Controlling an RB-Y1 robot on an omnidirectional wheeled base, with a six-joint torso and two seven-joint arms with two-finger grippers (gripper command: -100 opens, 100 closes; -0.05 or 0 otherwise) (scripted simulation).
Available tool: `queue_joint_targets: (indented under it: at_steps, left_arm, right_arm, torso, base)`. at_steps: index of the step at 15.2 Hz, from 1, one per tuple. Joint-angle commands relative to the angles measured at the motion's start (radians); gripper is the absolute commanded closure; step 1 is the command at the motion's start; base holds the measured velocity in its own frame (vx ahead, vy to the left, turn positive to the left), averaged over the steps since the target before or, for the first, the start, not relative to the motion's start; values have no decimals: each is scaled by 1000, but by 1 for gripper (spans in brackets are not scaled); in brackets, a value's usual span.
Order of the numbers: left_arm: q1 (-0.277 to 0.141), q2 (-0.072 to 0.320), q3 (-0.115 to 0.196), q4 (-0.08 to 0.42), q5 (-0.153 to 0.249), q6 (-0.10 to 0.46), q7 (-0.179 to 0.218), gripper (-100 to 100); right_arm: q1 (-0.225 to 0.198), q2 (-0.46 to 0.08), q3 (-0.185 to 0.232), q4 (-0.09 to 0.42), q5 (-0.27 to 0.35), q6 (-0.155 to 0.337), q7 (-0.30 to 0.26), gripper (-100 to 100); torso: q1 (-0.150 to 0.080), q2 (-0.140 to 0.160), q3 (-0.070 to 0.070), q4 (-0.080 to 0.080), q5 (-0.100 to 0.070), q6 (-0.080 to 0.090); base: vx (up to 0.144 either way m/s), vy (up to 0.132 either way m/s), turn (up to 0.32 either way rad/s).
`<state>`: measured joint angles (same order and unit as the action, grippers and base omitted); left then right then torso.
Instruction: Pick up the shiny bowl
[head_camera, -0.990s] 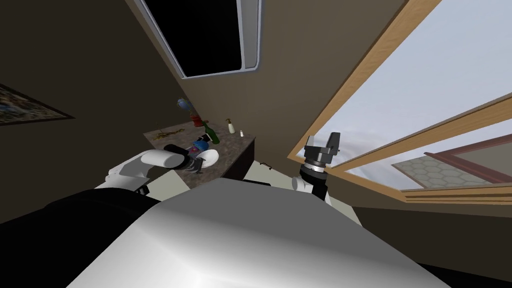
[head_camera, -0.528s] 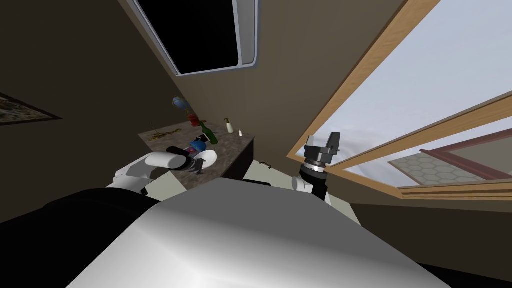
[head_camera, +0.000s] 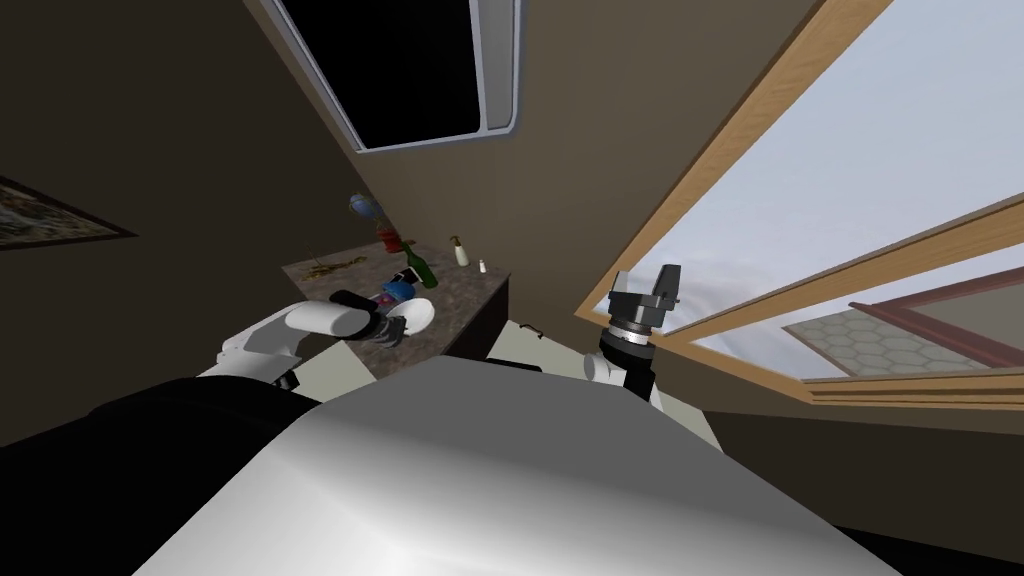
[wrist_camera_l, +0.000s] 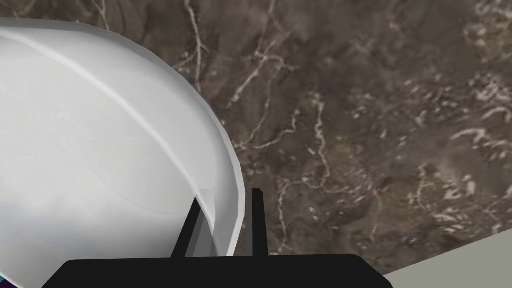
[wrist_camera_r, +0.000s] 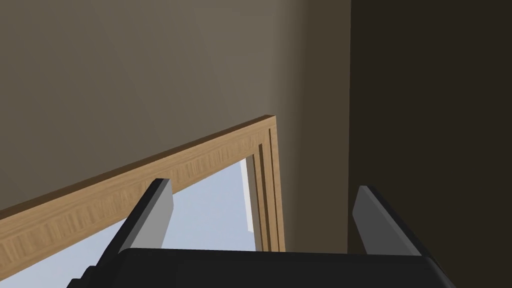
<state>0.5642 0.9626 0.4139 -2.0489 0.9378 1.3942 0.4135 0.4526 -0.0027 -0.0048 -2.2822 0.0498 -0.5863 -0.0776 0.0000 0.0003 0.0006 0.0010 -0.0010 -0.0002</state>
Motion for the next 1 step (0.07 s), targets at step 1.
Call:
queue_joint_targets:
  at_steps: [1]
  left_arm:
    - [0, 0, 0, 0, 0, 0, 0, 100]
  right_arm:
    - [0, 0, 0, 0, 0, 0, 0, 0]
  torso:
    - [0, 0, 0, 0, 0, 0]
  base:
    - [13, 5, 22]
